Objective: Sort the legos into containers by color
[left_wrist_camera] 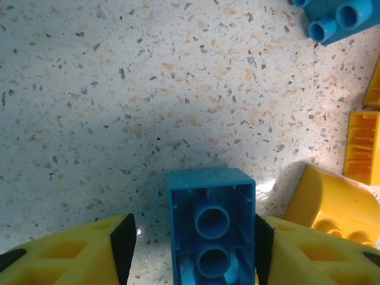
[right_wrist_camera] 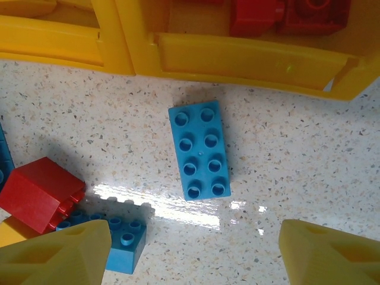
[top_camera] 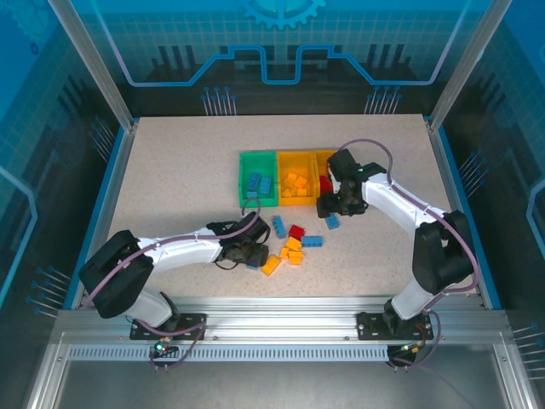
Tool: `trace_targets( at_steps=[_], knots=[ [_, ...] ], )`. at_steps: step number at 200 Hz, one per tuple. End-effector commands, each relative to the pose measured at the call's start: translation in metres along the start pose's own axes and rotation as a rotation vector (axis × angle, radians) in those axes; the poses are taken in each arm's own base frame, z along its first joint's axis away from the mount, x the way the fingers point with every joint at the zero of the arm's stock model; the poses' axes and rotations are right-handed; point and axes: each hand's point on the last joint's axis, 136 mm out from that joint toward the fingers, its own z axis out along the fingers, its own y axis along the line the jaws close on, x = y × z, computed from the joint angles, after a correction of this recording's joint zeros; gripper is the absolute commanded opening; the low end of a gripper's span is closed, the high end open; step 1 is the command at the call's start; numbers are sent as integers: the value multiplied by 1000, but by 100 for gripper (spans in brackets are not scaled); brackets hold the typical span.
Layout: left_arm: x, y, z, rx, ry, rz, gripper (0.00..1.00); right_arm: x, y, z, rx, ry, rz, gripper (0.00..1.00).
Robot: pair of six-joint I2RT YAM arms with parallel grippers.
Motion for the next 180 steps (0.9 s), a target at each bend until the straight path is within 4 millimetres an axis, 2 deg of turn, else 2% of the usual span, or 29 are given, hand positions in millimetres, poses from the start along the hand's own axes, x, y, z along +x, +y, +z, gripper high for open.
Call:
trace_targets(
  at_steps=[1, 38, 67, 97, 129, 153, 180],
  knots=[
    [2, 4, 1, -20, 16, -22, 56, 1, -2, -8, 10, -25, 14, 76],
    [8, -3, 9, 25, 43, -65, 52, 2, -2, -11, 3, -34, 21, 76],
    [11, -3, 12, 24, 52, -79, 41, 5, -5, -14, 14, -37, 21, 76],
    [1, 2, 2, -25, 28, -76, 35, 11, -7, -17, 19, -37, 28, 76],
    [-39, -3, -23, 0, -75, -79, 34, 20, 7, -17, -19, -50, 9, 76],
    [-86, -1, -51, 31, -174, -100, 34, 34, 19, -15, 1, -49, -31, 76],
    [-146, 8, -78, 64, -276, -114, 34, 48, 24, -10, -34, -36, 34, 75]
  ],
)
